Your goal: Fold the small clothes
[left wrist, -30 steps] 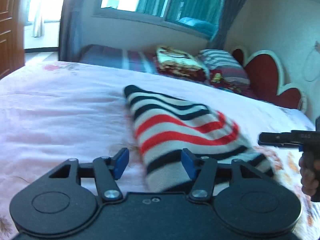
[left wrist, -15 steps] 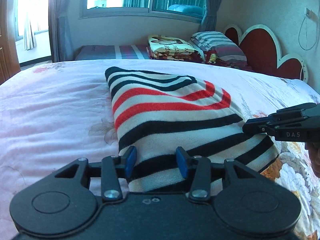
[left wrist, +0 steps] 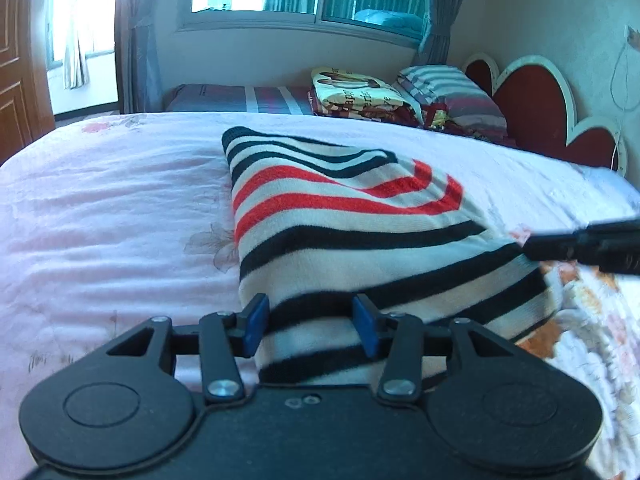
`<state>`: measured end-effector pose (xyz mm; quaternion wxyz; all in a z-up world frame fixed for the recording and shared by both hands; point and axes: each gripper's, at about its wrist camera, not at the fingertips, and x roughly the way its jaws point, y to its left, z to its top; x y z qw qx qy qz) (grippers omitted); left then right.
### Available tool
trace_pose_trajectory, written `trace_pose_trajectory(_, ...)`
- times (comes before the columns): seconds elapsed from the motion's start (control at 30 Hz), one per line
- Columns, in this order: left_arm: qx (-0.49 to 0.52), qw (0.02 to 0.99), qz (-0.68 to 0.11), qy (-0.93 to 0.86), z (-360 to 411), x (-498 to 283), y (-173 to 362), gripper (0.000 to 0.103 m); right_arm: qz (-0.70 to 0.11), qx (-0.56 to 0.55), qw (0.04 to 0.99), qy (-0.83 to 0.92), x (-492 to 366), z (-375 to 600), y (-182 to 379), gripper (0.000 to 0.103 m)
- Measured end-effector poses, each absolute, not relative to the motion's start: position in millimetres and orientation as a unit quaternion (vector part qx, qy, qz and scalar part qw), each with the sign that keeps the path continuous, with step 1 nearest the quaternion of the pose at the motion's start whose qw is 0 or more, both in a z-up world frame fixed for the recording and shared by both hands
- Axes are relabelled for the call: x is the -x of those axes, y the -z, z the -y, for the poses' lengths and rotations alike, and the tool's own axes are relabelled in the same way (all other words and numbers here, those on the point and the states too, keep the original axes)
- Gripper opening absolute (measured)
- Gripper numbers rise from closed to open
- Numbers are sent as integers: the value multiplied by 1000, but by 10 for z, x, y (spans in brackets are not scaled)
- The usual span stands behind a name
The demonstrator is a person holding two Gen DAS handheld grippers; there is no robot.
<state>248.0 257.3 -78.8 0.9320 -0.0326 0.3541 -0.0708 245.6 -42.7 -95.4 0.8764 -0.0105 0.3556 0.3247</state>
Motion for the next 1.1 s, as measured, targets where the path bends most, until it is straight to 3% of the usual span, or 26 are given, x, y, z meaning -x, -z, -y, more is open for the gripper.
trace_pose_trajectory(0.33,19,927,-374,36,-2472,-2329,906,48,-404,-2,864,-300,-2542,417,1299,12)
trace_pose_trajectory(0.47,26,930,-366,22,-2450,-2203,806,47,-390,-17,877,-282,-2401,524,1091,12)
trace_pose_trajectory(0.53,26,935,-354,20,-2407,-2008,703,55,-375,-18,885,-275,-2203,635,930,12)
trace_pose_trajectory(0.57,27,937,-347,19,-2377,-1887,655,58,-372,-16,887,-273,-2093,690,868,17)
trace_pose_trajectory(0.6,29,940,-341,17,-2352,-1760,611,67,-361,-15,893,-269,-1952,757,799,47)
trace_pose_trajectory(0.67,33,945,-325,10,-2286,-1495,529,76,-324,-22,908,-266,-1646,915,681,85)
trace_pose_trajectory(0.77,37,945,-324,7,-2171,-1133,463,78,-325,-24,911,-255,-1240,1071,562,85)
trace_pose_trajectory(0.8,38,944,-326,3,-2121,-1011,447,86,-326,-23,913,-245,-1111,1113,531,86)
trace_pose_trajectory(0.83,40,945,-323,-4,-2068,-879,418,99,-325,-25,917,-231,-966,1161,495,92)
trace_pose_trajectory(0.87,39,949,-313,-18,-2012,-733,372,103,-319,-27,923,-214,-817,1207,450,103)
trace_pose_trajectory(1.1,33,965,-259,-31,-1653,139,-65,103,-314,-8,935,-163,120,1373,159,103)
